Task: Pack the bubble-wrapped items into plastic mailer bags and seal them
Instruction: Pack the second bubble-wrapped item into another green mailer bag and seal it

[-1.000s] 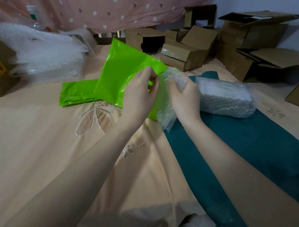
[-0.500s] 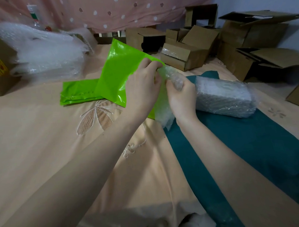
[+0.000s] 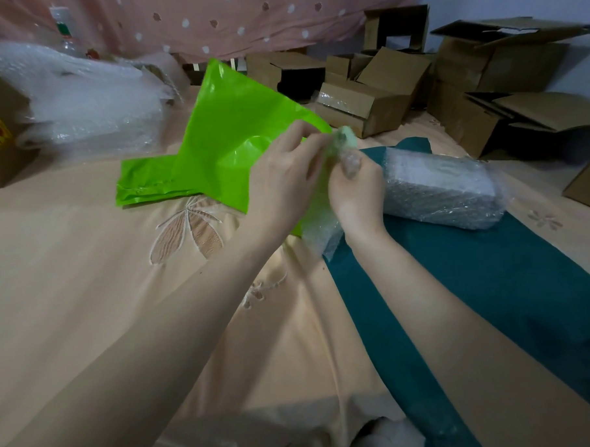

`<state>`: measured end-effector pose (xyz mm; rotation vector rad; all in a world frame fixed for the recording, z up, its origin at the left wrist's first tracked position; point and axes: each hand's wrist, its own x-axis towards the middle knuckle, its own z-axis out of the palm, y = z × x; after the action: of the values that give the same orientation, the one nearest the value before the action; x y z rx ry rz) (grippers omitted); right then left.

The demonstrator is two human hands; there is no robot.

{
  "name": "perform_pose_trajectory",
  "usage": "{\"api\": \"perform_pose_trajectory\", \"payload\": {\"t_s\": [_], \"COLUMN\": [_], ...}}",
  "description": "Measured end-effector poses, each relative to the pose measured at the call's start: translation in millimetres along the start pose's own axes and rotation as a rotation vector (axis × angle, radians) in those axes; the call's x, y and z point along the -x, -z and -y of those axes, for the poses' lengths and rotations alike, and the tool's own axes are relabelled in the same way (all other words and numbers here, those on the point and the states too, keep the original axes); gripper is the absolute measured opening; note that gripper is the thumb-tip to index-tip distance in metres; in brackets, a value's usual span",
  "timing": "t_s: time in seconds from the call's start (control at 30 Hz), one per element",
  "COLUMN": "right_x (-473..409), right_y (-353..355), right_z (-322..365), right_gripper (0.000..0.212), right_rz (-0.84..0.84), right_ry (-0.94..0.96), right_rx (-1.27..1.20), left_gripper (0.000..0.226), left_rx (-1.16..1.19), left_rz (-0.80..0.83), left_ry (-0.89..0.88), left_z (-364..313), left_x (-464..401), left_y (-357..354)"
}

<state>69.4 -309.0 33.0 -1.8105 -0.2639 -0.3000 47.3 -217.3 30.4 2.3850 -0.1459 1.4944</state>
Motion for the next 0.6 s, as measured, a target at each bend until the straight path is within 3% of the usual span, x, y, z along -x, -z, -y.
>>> {"api": "perform_pose_trajectory", "payload": {"t_s": [0.17, 0.33, 0.4, 0.6], "right_x": [-1.7, -1.0, -3.2, 1.7], "right_y": [-0.1, 2.1, 4.1, 3.2], "right_z": [3.8, 3.8, 3.2, 7.2], "right_gripper": [0.029, 0.018, 0.004, 0.036], "right_rz": [-0.080, -0.090, -0.110, 0.099], "right_ry": [-0.166, -0.376, -0.409, -0.446], "right_rx": [-0.394, -0.667, -0.747, -0.826], "left_gripper": [0.035, 0.040, 0.037, 0.037], "left_rx": [-0.107, -0.097, -0.112, -0.043], "left_rz": [0.044, 0.135, 0.168, 0.281], "left_ry": [-0.063, 0.085, 0.089, -0.027], "left_z": [-8.3, 3.2, 12.5, 15.4], "left_x": [6.3, 3.8, 6.5, 10.0], "left_y": [2.0, 6.8, 8.0, 5.5]}}
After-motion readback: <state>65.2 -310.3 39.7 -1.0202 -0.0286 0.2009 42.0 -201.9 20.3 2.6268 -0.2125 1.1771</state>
